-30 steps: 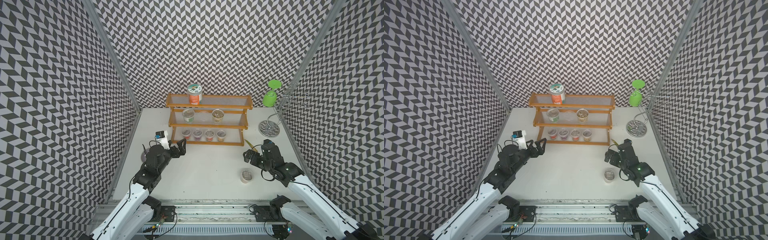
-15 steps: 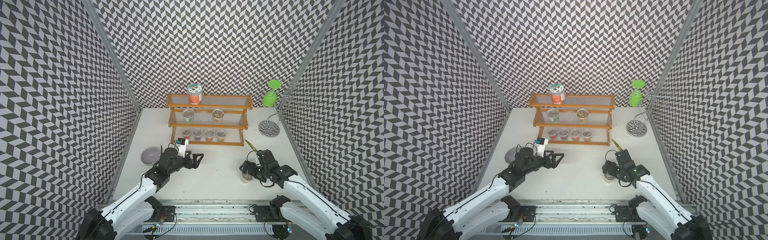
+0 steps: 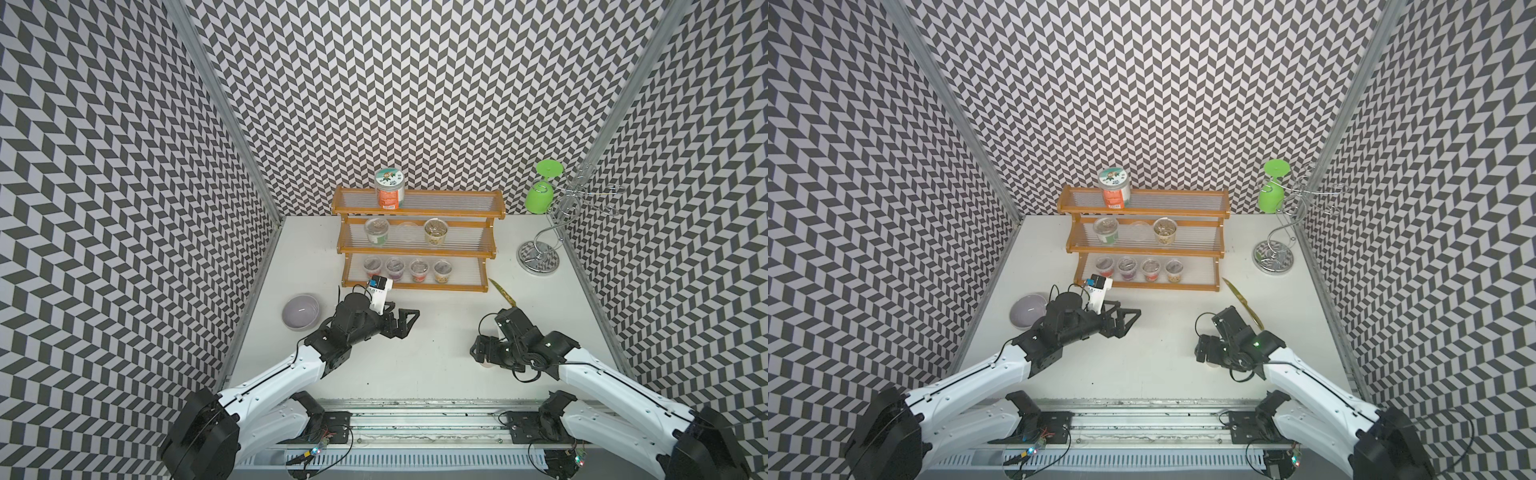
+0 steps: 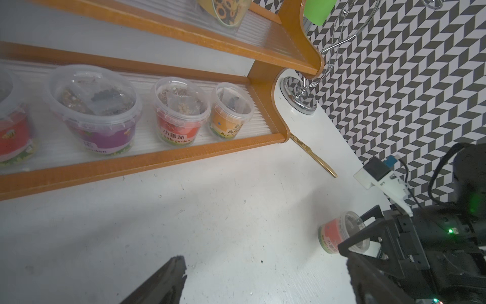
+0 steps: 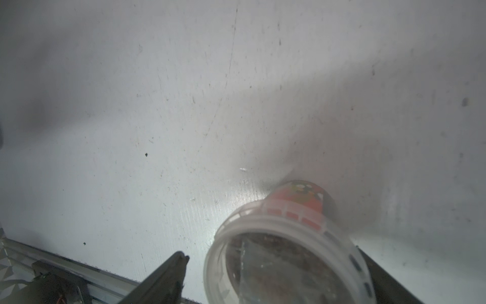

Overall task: Place the seed container on the shelf
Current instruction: Move the seed jar to the center of the board.

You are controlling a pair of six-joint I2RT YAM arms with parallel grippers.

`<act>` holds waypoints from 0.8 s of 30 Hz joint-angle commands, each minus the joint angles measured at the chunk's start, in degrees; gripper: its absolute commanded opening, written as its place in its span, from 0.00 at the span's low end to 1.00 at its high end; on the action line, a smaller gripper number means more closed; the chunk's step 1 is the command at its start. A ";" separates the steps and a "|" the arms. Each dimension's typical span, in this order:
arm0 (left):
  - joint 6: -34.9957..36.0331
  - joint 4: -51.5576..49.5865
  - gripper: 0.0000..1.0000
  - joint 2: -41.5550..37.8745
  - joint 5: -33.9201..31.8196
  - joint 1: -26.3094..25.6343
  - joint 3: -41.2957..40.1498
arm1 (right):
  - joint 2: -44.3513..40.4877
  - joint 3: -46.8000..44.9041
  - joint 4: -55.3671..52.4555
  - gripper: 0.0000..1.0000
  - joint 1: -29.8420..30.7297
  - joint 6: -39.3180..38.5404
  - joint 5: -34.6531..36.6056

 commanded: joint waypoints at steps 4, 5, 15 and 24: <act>1.10 1.55 1.00 1.25 -0.82 -0.46 1.45 | 6.47 4.25 13.66 0.92 3.40 0.14 -0.68; 0.98 1.55 1.00 1.14 -0.80 -0.48 1.23 | 7.79 4.95 15.14 0.91 3.87 -0.61 -0.49; -0.12 -0.70 1.00 -2.70 -5.64 -0.57 -0.79 | 17.27 11.42 19.57 0.93 5.36 -9.57 0.95; -0.03 1.63 1.00 -2.37 -3.73 -0.60 -2.22 | 5.34 4.77 12.38 0.95 8.38 -2.87 12.08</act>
